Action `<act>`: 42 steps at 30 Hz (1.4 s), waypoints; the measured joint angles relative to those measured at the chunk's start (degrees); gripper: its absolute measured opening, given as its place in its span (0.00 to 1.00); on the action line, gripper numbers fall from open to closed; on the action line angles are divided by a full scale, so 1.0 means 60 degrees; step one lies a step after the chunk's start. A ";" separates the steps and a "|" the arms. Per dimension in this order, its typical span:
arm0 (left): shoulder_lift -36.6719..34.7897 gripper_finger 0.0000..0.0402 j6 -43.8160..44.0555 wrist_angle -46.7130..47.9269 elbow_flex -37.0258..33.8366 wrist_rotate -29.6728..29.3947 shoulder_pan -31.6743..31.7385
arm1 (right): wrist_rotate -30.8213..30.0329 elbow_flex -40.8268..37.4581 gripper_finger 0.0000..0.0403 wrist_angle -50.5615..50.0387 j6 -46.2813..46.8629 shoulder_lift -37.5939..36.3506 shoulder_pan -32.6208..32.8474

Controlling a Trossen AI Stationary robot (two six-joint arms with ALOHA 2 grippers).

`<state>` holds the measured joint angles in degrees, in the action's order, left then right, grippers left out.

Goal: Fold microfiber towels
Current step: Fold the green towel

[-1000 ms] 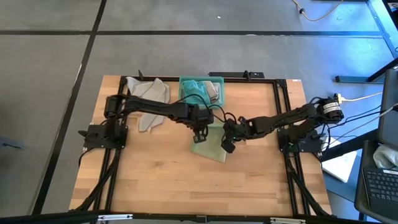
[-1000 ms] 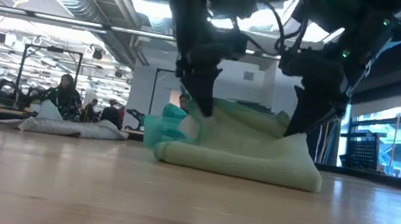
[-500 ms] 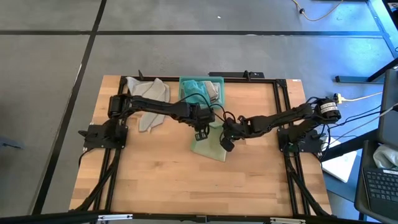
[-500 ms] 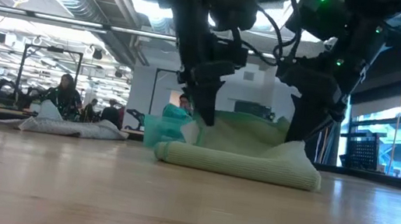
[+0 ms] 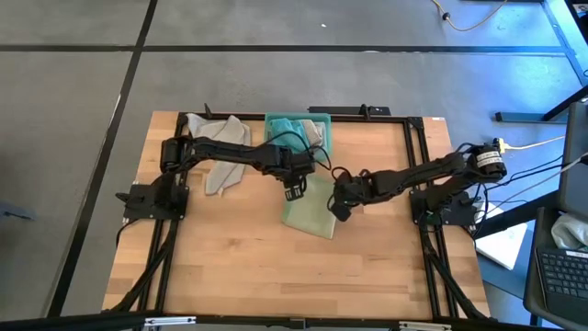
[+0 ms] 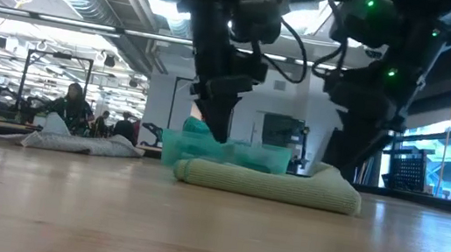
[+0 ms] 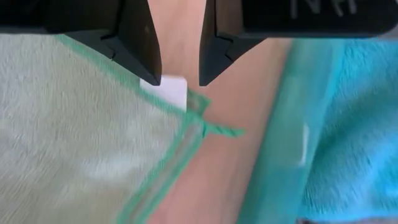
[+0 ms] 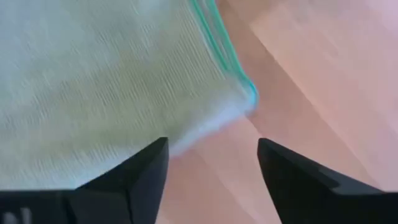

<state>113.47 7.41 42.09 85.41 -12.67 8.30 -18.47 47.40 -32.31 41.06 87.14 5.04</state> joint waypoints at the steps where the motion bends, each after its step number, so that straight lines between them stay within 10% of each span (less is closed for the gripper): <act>1: 0.0000 0.25 0.0111 0.0156 0.0000 0.0016 -0.0021 | 0.0084 0.0000 0.63 -0.0279 0.0144 -0.0124 0.0000; 12: -0.0534 0.25 0.0762 0.1001 0.0011 0.0680 -0.0862 | 0.1362 -0.0237 0.60 -0.0059 0.2947 -0.2934 0.0327; 19: -0.1609 0.25 0.1521 0.1165 0.0011 0.0152 -0.1153 | 0.2903 -0.3232 0.60 0.4680 0.6215 -0.3915 0.0469; 27: -0.2926 0.25 0.2417 0.1672 0.0007 -0.0230 -0.1488 | 0.1860 -0.4286 0.60 0.6722 0.8812 -0.2991 0.1543; 42: -0.4531 0.25 0.2186 0.2015 0.0011 -0.0557 -0.1311 | 0.1491 -0.0559 0.60 0.5618 1.1845 0.1636 0.3370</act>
<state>86.28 20.53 54.18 85.47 -16.01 0.44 -9.52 44.04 1.40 112.13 96.95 25.26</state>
